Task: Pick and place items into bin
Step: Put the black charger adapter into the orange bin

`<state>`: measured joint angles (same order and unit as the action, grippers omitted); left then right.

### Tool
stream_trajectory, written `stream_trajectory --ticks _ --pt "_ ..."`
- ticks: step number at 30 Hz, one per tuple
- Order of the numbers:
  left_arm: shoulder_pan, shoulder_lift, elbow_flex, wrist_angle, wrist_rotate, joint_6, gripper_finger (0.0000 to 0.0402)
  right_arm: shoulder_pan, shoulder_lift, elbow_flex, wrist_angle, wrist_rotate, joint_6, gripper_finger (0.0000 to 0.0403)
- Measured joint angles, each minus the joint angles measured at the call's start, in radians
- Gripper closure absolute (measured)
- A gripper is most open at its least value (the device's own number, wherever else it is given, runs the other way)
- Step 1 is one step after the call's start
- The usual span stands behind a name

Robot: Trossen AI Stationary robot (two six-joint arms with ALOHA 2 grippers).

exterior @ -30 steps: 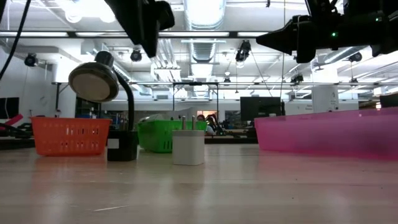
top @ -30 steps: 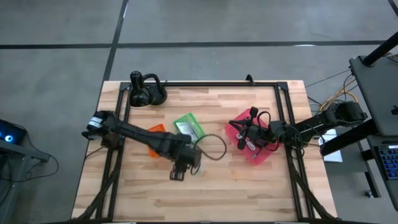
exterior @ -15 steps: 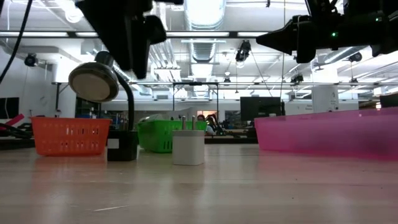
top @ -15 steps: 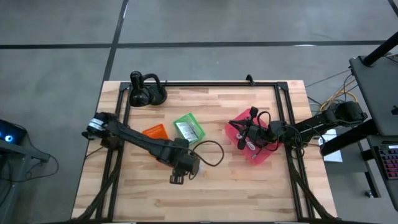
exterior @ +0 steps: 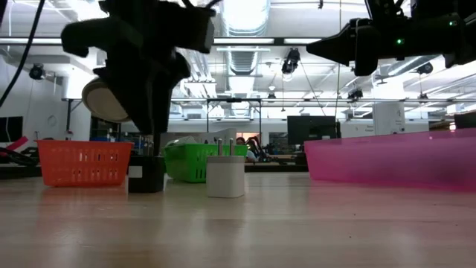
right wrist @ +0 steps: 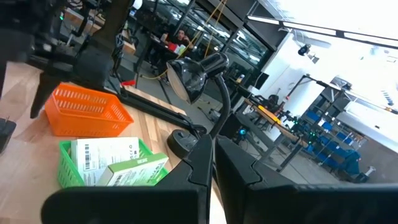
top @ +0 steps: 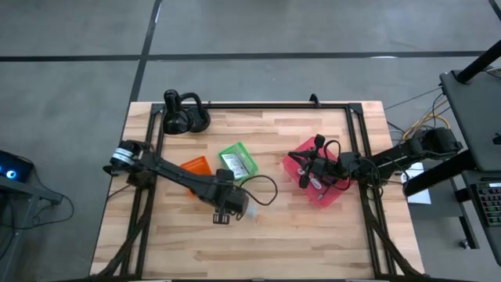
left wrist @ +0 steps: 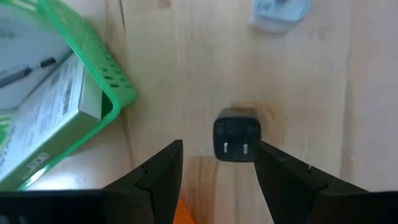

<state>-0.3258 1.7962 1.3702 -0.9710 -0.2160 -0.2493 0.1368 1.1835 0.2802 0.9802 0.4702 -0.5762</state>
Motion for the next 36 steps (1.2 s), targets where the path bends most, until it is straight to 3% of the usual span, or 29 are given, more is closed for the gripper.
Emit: stream_trajectory --ticks 8,22,36 --pt "0.039 0.004 -0.019 0.069 0.065 -0.007 0.0214 0.000 0.000 0.000 -0.001 0.000 0.000 0.0394" --pt "0.043 0.006 -0.069 0.116 0.101 -0.033 0.0137 0.000 0.000 0.000 -0.004 0.000 -0.003 0.0394" --pt "0.045 0.107 -0.067 0.121 0.155 0.001 0.0134 0.000 0.000 0.000 -0.004 0.000 -0.002 0.0394"
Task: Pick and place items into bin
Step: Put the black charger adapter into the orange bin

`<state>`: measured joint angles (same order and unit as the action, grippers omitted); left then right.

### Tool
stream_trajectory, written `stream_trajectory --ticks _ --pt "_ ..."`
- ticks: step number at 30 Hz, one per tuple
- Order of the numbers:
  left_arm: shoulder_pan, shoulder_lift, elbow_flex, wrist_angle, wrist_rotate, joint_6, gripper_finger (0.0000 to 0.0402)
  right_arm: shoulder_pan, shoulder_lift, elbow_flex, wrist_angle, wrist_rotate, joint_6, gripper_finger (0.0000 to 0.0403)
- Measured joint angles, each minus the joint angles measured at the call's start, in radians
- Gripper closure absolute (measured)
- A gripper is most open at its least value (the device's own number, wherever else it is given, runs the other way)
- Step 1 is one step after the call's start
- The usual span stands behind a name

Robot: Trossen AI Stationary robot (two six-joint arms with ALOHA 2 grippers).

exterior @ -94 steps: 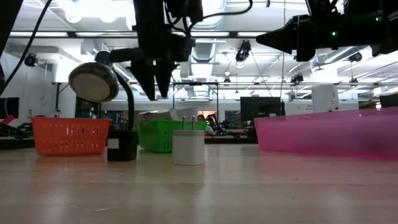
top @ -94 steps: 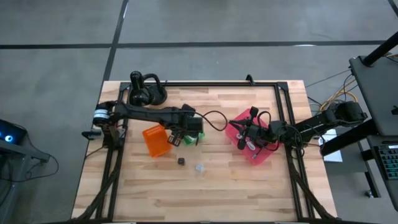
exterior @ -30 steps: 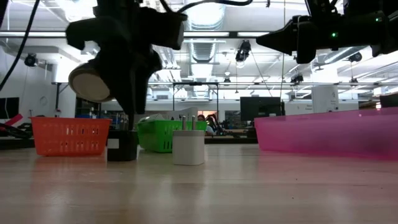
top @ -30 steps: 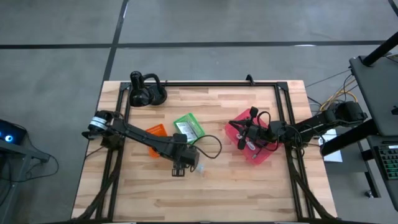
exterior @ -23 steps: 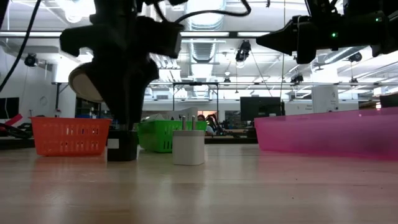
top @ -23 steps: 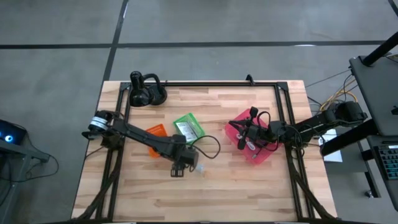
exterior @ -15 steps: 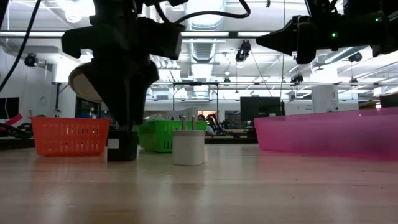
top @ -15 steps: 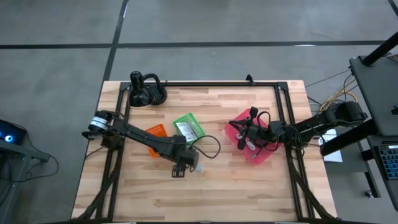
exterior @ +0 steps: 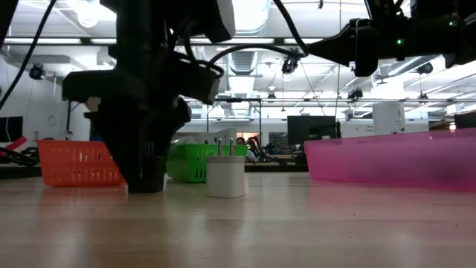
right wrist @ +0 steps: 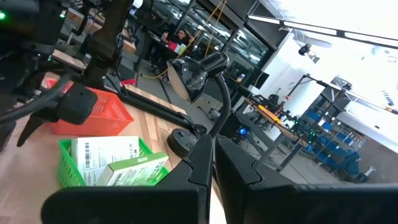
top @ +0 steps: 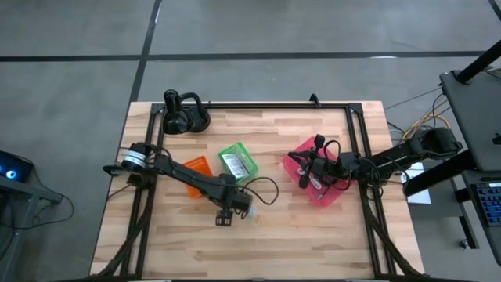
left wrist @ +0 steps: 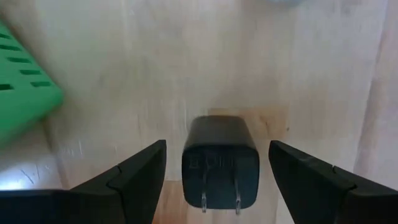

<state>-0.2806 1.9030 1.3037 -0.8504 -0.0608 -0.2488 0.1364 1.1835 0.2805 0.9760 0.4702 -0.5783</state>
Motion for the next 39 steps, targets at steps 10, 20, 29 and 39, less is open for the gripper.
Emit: stream_trajectory --ticks 10,20,29,39 --pt "0.011 0.007 0.000 -0.008 0.000 0.020 0.0134 0.000 0.000 0.000 0.000 0.000 0.002 0.0394" --pt "0.011 0.008 0.001 0.004 0.000 0.093 0.0173 0.000 0.000 0.000 0.000 0.000 0.002 0.0394" --pt "0.013 0.008 0.001 0.003 0.007 0.141 0.0267 0.000 0.000 0.000 0.000 0.000 0.001 0.0394" --pt "0.012 -0.023 0.043 -0.202 0.061 0.128 0.0267 0.000 0.000 0.000 0.000 0.000 0.000 0.0394"
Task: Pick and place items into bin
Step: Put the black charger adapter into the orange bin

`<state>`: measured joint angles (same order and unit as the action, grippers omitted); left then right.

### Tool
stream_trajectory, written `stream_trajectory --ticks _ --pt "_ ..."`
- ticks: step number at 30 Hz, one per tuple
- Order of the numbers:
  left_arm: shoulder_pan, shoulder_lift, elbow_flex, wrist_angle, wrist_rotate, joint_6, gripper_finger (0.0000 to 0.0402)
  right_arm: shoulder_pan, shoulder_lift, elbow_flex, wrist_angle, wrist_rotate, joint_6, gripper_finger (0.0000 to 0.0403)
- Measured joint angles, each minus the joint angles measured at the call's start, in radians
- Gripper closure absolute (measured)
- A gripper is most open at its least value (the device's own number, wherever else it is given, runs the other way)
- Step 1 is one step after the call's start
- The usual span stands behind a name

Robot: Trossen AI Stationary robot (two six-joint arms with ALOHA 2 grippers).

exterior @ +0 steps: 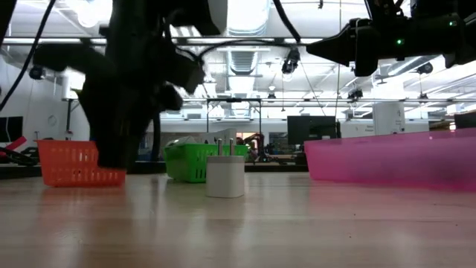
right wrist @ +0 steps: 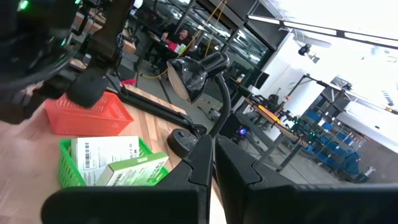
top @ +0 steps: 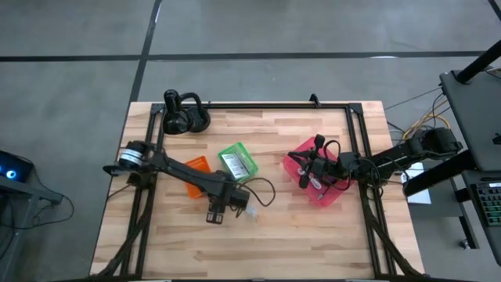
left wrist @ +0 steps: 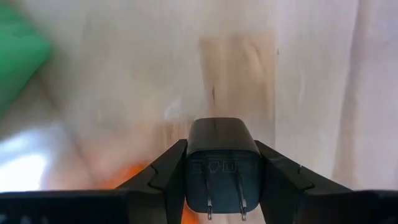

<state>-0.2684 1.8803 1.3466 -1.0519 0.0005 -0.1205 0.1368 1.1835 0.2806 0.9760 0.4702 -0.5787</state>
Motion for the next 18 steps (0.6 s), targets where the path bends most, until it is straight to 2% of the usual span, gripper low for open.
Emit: stream_trajectory --ticks 7,15,18 --pt "0.000 -0.109 0.028 -0.038 -0.021 -0.096 0.0267 0.000 0.000 0.000 0.000 0.000 0.000 0.0394" --pt "0.000 -0.240 0.006 -0.200 -0.194 -0.271 0.0267 0.000 0.000 0.000 -0.002 0.000 0.000 0.0394" --pt "0.009 -0.268 -0.044 -0.196 -0.220 -0.338 0.0267 0.000 0.000 0.000 -0.002 0.000 -0.001 0.0394"
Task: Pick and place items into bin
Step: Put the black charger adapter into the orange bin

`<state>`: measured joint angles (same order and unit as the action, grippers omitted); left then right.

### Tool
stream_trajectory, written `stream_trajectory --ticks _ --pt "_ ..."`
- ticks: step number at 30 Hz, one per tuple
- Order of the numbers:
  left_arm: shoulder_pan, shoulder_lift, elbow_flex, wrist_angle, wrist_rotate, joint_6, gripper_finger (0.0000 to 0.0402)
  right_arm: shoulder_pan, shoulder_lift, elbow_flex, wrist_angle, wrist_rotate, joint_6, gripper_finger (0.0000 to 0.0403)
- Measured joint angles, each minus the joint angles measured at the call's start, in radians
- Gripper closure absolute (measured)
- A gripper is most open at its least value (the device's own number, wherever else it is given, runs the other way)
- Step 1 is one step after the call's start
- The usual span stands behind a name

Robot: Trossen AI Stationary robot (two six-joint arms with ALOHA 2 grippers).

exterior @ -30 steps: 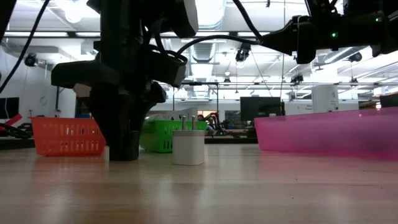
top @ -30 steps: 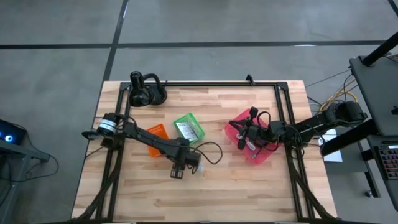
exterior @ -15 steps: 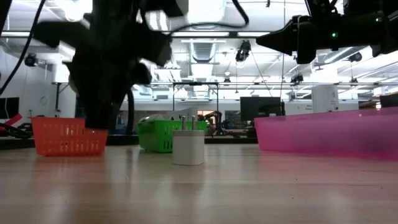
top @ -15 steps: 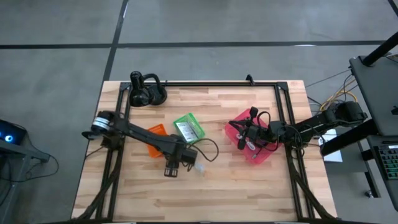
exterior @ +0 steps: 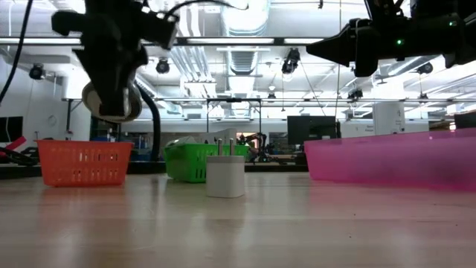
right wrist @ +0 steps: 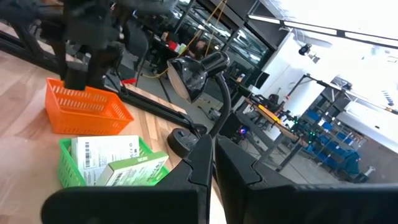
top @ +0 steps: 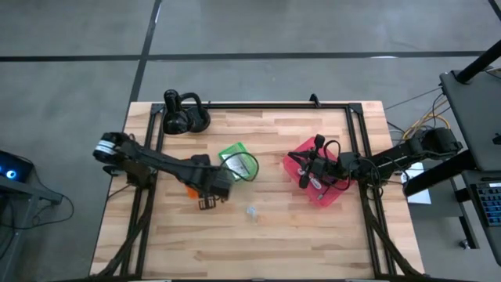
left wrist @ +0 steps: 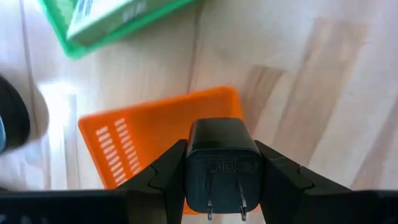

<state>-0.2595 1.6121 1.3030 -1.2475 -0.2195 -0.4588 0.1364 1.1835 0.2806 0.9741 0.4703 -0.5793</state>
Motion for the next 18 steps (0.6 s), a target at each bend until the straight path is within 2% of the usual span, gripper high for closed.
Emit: stream_trajectory --ticks 8,16,18 --pt "0.030 -0.001 -0.156 0.027 0.037 -0.034 0.0267 0.000 0.000 0.000 -0.001 0.000 0.000 0.0394" --pt "0.044 0.002 -0.214 0.122 0.041 -0.028 0.0267 0.000 0.000 0.000 -0.001 0.000 0.000 0.0394" --pt "0.044 0.002 -0.214 0.122 0.035 -0.028 0.0249 0.000 0.000 0.000 -0.001 0.000 0.000 0.0394"
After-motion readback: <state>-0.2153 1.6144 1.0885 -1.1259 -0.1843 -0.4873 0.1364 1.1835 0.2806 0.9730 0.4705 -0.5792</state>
